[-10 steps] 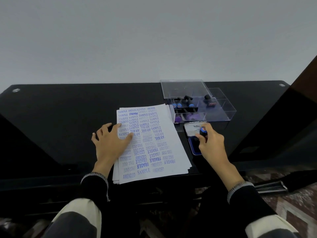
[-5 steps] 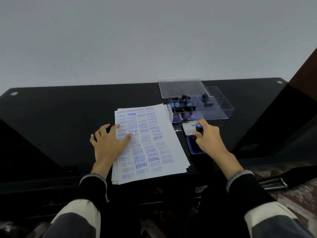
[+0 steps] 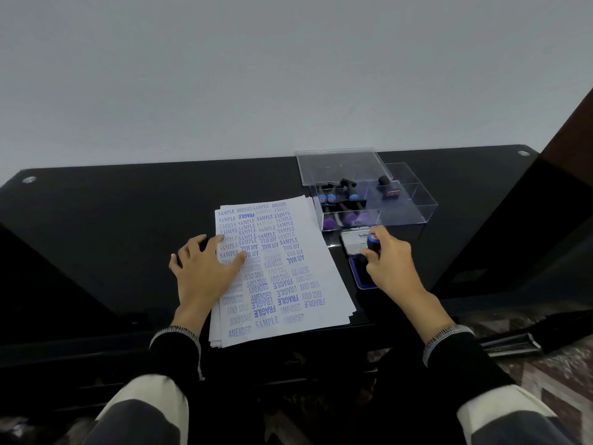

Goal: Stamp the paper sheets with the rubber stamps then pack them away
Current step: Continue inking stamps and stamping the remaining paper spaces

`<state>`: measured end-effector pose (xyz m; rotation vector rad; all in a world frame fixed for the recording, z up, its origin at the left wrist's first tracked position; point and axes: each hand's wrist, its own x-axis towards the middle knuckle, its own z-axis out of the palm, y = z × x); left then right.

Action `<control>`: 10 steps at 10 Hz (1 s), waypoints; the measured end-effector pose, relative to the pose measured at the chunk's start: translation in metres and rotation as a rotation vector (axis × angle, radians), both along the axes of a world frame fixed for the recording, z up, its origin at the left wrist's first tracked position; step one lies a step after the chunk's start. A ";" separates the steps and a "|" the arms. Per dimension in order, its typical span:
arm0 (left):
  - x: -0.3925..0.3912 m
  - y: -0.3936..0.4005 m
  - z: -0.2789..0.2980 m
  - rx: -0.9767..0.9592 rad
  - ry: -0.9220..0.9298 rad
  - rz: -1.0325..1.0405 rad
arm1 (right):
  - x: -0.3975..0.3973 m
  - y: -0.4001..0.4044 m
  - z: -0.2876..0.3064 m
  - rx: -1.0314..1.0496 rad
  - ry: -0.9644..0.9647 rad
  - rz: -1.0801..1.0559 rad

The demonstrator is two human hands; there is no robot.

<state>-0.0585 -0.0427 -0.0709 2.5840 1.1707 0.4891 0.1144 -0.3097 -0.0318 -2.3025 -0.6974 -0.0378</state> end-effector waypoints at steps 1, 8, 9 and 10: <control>0.000 0.000 0.000 0.005 -0.006 -0.002 | 0.003 0.003 0.005 -0.050 0.050 -0.002; -0.001 -0.003 0.005 -0.045 -0.049 -0.014 | -0.018 0.007 -0.002 0.139 -0.020 -0.144; -0.001 -0.003 0.005 -0.048 -0.069 -0.020 | -0.059 0.021 -0.008 0.461 -0.020 -0.194; -0.002 -0.003 0.006 -0.060 -0.067 -0.024 | -0.092 0.043 -0.016 0.569 0.086 -0.121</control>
